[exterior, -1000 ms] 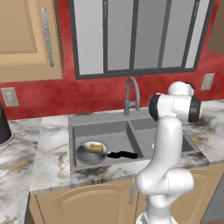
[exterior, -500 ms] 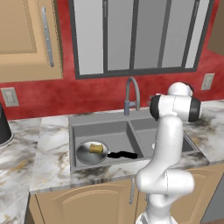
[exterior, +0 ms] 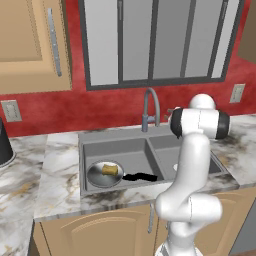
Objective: Pick the pan and sponge and place them into the sink. Then turn on the water.
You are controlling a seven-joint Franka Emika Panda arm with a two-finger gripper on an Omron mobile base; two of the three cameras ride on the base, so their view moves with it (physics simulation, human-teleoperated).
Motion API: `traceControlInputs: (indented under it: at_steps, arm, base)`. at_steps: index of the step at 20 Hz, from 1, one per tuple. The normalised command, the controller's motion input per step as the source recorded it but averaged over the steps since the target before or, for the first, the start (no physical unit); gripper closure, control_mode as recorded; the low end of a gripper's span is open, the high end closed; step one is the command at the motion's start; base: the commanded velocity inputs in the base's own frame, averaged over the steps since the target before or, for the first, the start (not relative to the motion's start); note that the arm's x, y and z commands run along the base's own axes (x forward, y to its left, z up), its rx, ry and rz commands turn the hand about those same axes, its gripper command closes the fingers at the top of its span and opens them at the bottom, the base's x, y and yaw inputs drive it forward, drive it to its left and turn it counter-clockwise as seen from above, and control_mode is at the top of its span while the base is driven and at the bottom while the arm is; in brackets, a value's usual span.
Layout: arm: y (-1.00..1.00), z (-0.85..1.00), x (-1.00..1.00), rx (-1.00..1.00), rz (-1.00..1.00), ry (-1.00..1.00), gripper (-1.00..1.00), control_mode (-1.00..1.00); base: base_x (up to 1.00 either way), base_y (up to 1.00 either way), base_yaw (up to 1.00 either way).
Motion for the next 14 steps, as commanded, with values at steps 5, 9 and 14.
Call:
traceControlInputs:
  at_steps: [5, 9, 14]
  arm:
    - [0.0, 0.0, 0.23, 0.0, -0.1, 0.0, -1.0, -1.0]
    - [0.0, -0.01, 0.3, 0.0, -0.06, 0.0, -1.0, -1.0]
    - [0.01, -0.02, 0.22, 0.0, -0.02, 0.0, -1.0, -1.0]
  base:
    - [0.0, 0.0, 0.0]
    - [0.0, 0.0, 0.0]
    - [0.0, 0.0, 0.0]
